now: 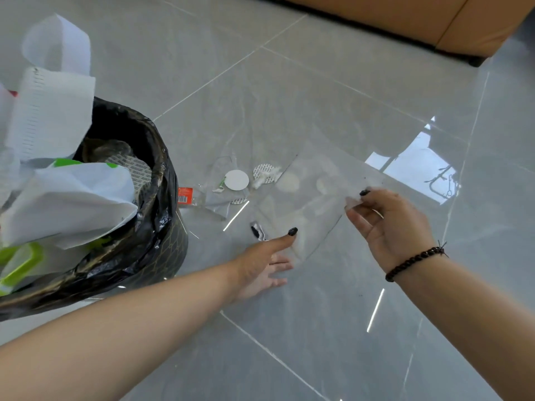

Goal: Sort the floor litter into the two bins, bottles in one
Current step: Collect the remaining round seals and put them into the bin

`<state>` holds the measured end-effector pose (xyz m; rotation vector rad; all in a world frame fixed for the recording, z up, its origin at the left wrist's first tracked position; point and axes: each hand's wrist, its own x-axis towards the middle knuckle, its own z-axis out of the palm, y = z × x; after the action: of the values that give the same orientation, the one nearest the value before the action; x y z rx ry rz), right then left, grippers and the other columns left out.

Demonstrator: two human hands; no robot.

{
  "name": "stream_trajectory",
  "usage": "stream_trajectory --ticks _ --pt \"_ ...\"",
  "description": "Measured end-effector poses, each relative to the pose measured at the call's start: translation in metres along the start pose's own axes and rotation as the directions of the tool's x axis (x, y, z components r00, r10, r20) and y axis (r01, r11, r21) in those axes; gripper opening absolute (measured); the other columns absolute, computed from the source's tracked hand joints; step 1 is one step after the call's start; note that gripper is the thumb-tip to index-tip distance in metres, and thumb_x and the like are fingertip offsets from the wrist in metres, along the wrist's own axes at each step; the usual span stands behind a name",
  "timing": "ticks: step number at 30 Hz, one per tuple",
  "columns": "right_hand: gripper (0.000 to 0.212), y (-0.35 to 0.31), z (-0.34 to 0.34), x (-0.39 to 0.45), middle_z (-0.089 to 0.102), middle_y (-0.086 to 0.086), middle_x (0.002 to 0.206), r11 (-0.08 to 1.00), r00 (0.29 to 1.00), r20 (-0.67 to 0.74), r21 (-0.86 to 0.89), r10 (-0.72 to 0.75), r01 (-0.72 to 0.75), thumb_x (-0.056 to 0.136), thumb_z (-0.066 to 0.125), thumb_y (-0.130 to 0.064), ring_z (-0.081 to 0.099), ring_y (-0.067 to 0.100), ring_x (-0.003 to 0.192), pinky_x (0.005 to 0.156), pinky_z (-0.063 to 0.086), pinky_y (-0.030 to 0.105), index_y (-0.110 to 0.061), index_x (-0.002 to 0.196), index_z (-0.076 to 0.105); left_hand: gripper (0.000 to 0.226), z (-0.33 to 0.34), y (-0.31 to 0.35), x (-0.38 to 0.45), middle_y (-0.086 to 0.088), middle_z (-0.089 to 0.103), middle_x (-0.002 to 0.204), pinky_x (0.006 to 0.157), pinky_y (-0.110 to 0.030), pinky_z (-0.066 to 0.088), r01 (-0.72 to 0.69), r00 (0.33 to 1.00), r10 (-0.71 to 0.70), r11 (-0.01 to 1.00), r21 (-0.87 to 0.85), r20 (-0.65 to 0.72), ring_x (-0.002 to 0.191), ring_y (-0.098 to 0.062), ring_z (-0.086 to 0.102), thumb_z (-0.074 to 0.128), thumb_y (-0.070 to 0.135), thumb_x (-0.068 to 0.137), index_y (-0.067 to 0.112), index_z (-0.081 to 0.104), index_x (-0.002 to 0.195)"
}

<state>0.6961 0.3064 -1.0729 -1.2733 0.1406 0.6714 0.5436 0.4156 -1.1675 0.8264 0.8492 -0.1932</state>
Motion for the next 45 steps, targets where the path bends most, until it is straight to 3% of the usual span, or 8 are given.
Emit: stream_trajectory --ticks 6,12,17,21,24,29,39,45 --pt "0.019 0.023 -0.039 -0.018 0.062 0.007 0.098 0.386 0.655 0.505 -0.54 -0.562 0.748 0.083 0.064 0.006 0.062 0.015 0.094 0.077 0.053 0.019 -0.013 0.083 0.058 0.029 0.012 0.017 -0.025 -0.01 0.068 0.118 0.089 -0.043 0.053 -0.186 0.983 0.183 0.973 -0.138 -0.032 0.107 -0.031 0.067 0.053 0.036 0.095 0.017 0.06 0.116" --pt "0.011 0.056 -0.057 -0.033 0.057 -0.003 0.117 -0.016 0.44 0.846 -0.466 -0.302 0.885 0.09 0.05 -0.023 0.063 0.014 0.09 0.073 0.053 0.028 -0.015 0.092 0.059 0.052 0.023 0.023 -0.038 -0.011 0.069 0.11 0.082 -0.044 0.057 -0.201 0.98 0.201 0.979 -0.015 -0.005 0.089 -0.026 0.07 0.071 0.048 0.079 0.018 0.061 0.121" --pt "0.028 0.06 -0.059 -0.039 0.057 -0.009 0.123 0.287 0.572 0.808 -0.52 -0.14 0.805 0.089 0.056 -0.047 0.057 0.003 0.112 0.094 0.045 0.021 -0.022 0.103 0.058 0.029 0.024 0.011 -0.028 -0.007 0.074 0.102 0.065 -0.029 0.055 -0.246 0.939 0.276 0.956 0.159 -0.206 0.088 -0.021 0.071 0.067 0.008 0.086 0.012 0.062 0.114" --pt "0.027 0.044 -0.048 -0.035 0.064 0.002 0.111 0.782 0.963 0.215 -0.567 -0.165 0.261 0.084 0.071 -0.025 0.063 0.013 0.096 0.085 0.053 0.033 -0.019 0.107 0.057 0.025 0.025 0.01 -0.038 -0.004 0.074 0.097 0.072 -0.032 0.056 -0.247 0.953 0.267 0.959 0.142 -0.145 0.089 -0.019 0.07 0.065 0.005 0.086 0.013 0.066 0.11" --pt "0.028 0.032 -0.043 -0.029 0.064 0.008 0.096 0.922 0.953 0.153 -0.333 0.261 -0.199 0.083 0.071 -0.014 0.062 0.021 0.073 0.067 0.055 0.034 -0.009 0.108 0.059 0.029 0.027 0.008 -0.043 -0.012 0.072 0.108 0.083 -0.04 0.053 -0.201 0.975 0.211 0.971 0.129 -0.07 0.098 -0.025 0.068 0.064 0.005 0.087 0.009 0.065 0.116" --pt "0.027 0.036 -0.035 -0.04 0.066 0.013 0.092 0.892 0.974 0.213 -0.42 -0.082 0.167 0.081 0.062 0.008 0.063 0.019 0.068 0.061 0.057 0.034 -0.013 0.097 0.062 0.038 0.037 0.008 -0.051 -0.004 0.072 0.105 0.074 -0.038 0.056 -0.17 0.977 0.184 0.977 0.128 -0.107 0.091 -0.019 0.069 0.07 0.016 0.085 0.015 0.059 0.12" --pt "0.01 0.007 -0.019 -0.038 0.045 0.006 0.088 -0.064 0.195 0.739 -0.306 -0.645 0.95 0.086 0.053 -0.005 0.041 0.004 0.067 0.061 0.041 0.014 -0.015 0.084 0.054 0.026 0.041 0.057 -0.116 -0.007 0.064 0.091 0.054 -0.029 0.049 -0.275 0.961 0.274 0.954 -0.119 -0.023 0.058 -0.021 0.063 0.044 0.036 0.096 0.017 0.063 0.097" --pt "0.014 0.002 0.014 -0.061 0.051 0.011 0.097 0.121 0.313 0.734 -0.304 -0.602 0.945 0.078 0.067 -0.001 0.055 0.009 0.071 0.066 0.049 0.016 -0.011 0.087 0.069 0.014 0.037 0.084 -0.15 -0.009 0.063 0.096 0.055 -0.025 0.052 -0.337 0.937 0.326 0.938 -0.08 -0.126 0.054 -0.016 0.061 0.06 0.028 0.09 0.015 0.059 0.095"
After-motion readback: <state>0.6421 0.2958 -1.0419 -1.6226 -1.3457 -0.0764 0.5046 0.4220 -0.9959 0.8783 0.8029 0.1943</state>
